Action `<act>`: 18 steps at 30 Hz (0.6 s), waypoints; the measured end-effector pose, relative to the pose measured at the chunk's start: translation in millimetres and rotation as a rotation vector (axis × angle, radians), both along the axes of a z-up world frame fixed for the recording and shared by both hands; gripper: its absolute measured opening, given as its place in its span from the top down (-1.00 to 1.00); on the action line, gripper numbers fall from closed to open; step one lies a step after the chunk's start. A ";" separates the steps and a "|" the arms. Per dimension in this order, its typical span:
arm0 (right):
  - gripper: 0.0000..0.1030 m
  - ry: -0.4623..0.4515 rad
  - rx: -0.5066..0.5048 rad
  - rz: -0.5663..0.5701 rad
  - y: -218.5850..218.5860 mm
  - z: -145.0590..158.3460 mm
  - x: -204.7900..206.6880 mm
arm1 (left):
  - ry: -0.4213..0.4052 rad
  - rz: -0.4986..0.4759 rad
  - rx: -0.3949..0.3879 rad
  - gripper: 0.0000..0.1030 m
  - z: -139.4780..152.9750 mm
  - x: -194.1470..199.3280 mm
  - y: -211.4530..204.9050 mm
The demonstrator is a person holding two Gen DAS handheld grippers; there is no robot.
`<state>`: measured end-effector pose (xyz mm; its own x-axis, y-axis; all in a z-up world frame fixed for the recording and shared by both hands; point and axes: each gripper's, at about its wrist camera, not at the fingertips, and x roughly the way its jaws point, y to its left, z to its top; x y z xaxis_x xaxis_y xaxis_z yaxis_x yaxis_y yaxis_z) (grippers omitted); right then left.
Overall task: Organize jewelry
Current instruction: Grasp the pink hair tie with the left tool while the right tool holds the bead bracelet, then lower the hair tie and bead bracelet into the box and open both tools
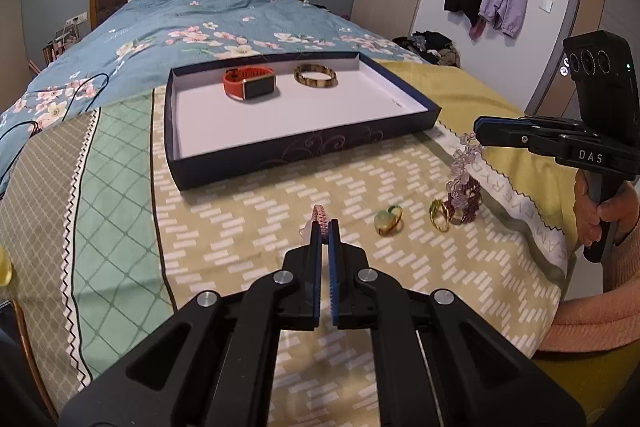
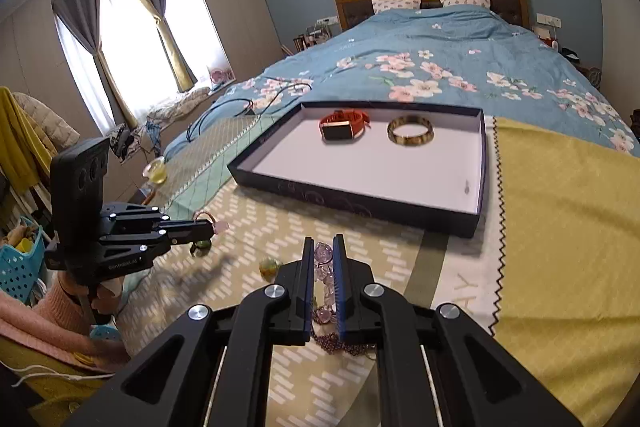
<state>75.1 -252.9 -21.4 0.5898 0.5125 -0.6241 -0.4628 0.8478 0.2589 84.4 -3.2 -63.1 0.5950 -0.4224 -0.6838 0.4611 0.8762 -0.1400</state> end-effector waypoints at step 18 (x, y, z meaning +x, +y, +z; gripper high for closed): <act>0.86 -0.102 0.019 -0.010 6.2 38.0 30.9 | -0.069 -0.012 0.009 0.93 23.3 18.0 -9.1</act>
<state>106.0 -246.7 16.6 0.6546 0.5174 -0.5511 -0.4794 0.8478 0.2267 102.4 -12.4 -39.8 0.6361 -0.4236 -0.6449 0.4801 0.8716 -0.0990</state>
